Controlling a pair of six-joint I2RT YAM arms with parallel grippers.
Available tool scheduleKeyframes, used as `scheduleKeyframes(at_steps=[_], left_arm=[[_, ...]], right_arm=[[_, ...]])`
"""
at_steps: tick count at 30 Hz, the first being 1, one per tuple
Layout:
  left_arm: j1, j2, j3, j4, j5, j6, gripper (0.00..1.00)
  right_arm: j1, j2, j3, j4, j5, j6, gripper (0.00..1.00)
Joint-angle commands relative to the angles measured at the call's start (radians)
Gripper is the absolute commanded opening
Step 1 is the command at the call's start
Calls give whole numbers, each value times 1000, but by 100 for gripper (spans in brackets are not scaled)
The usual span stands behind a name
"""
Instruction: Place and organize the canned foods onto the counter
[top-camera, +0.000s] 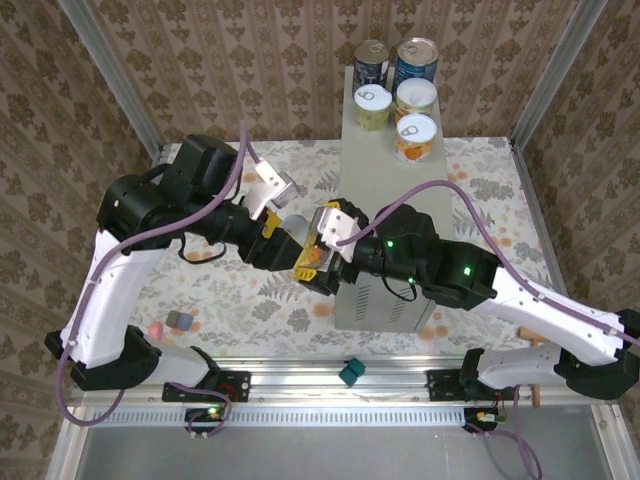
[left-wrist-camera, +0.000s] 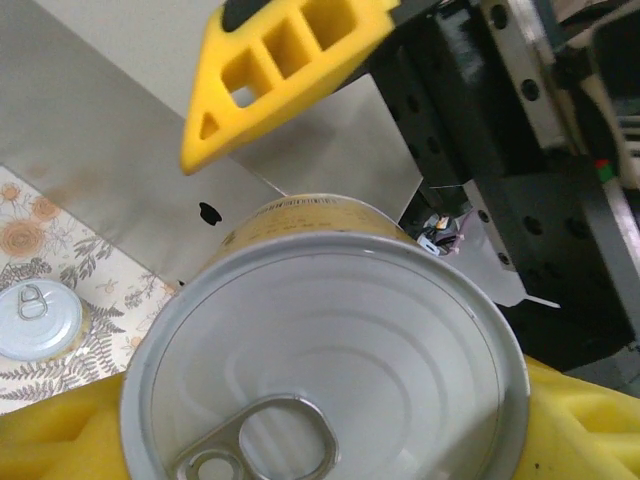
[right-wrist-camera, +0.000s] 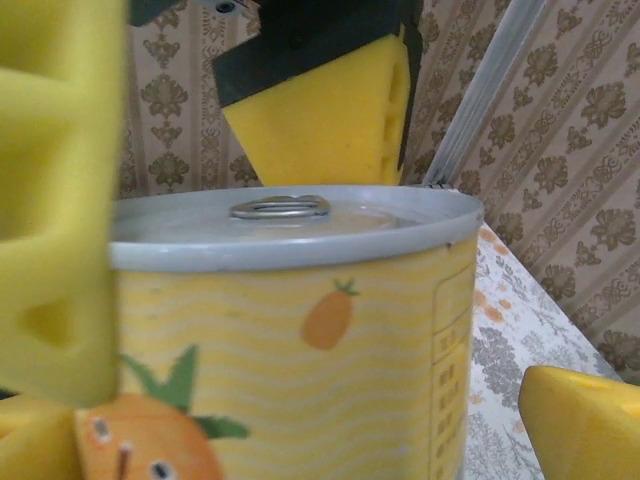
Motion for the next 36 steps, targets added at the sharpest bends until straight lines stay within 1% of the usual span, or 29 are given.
scheduleKeyframes(at_steps=[1,5,8,12,16,22,24,25,26,27,30,32,36], left_arm=[[-6,-25,32,18,32,21,66],[-6,-23,29,25,30,24,67],[-7,-19,28,35,36,23,67],[-7,-21,13,55,40,19,68],[-11,-29,-20,94,48,9,75],[-16,-54,-82,168,47,-15,88],[-16,-79,-128,209,32,-24,93],[-16,-90,-148,230,22,-28,98],[-16,-113,-182,262,1,-32,100],[-16,-143,-226,311,-14,-38,100],[-14,-255,-380,495,-11,-72,100],[-10,-307,-451,594,-1,-102,100],[-10,-390,-592,791,-40,-158,100]], right_arm=[[-12,1,-12,53,-26,35,95],[-22,0,-12,50,-45,42,83],[-34,0,-11,50,-80,57,75],[-51,-4,-19,68,-113,85,69],[-69,-10,-30,96,-126,119,66],[-95,-37,-80,171,-110,167,65],[-110,-53,-99,198,-106,190,64],[-115,-62,-106,210,-102,201,64],[-122,-74,-114,219,-99,212,64],[-126,-84,-120,227,-96,221,63],[-136,-112,-129,234,-85,243,63],[-143,-131,-132,233,-74,259,63],[-161,-174,-155,253,-72,317,63]])
